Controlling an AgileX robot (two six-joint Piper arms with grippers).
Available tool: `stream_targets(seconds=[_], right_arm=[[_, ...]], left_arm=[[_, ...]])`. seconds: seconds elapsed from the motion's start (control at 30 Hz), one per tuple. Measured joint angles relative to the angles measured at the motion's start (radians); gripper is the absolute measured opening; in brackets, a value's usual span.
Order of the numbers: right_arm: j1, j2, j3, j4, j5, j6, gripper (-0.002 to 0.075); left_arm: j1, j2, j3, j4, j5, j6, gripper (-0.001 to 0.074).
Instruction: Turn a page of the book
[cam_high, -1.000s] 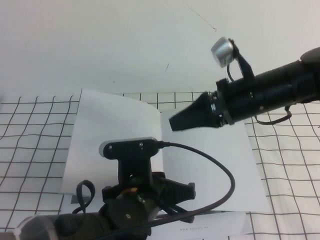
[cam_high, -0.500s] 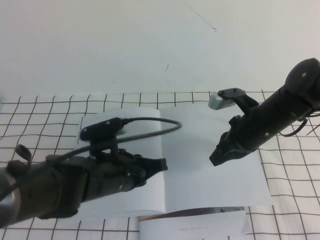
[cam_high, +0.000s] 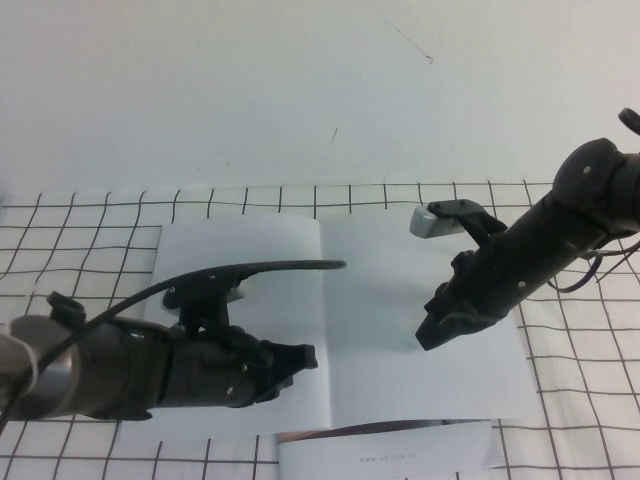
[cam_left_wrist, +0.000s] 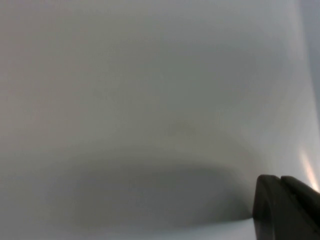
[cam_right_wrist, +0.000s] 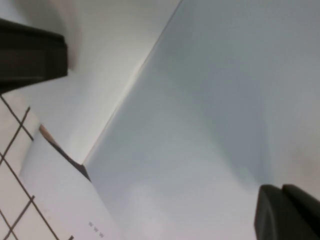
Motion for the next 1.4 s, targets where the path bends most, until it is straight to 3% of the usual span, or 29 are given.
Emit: stream_targets(seconds=[0.27, 0.47, 0.63, 1.0, 1.13, 1.27, 1.4], right_arm=[[0.000, 0.000, 0.000, -0.006, -0.009, 0.043, -0.0001], [0.000, -0.069, 0.001, -0.012, -0.043, 0.059, -0.0001], [0.000, -0.277, 0.001, -0.057, -0.052, 0.051, -0.0001], [0.000, -0.797, 0.002, -0.456, 0.073, 0.191, -0.0001], [0.000, -0.935, 0.002, -0.584, 0.177, 0.265, -0.0001], [0.000, -1.074, 0.027, -0.711, 0.300, 0.389, -0.0001], [0.000, -1.244, 0.137, -0.798, 0.305, 0.476, -0.0001]], left_arm=[[0.002, 0.083, -0.019, -0.005, 0.031, 0.016, -0.0002], [0.002, 0.026, -0.018, -0.005, 0.021, 0.059, -0.0002], [0.002, -0.171, -0.010, 0.034, -0.003, 0.095, -0.0002], [0.002, -0.780, -0.008, 0.285, 0.089, 0.096, -0.0003], [0.002, -0.939, -0.007, 0.443, 0.170, -0.080, -0.0003], [0.002, -1.044, -0.007, 0.805, 0.323, -0.438, -0.0003], [0.002, -1.096, 0.001, 1.146, 0.513, -0.730, -0.0003]])
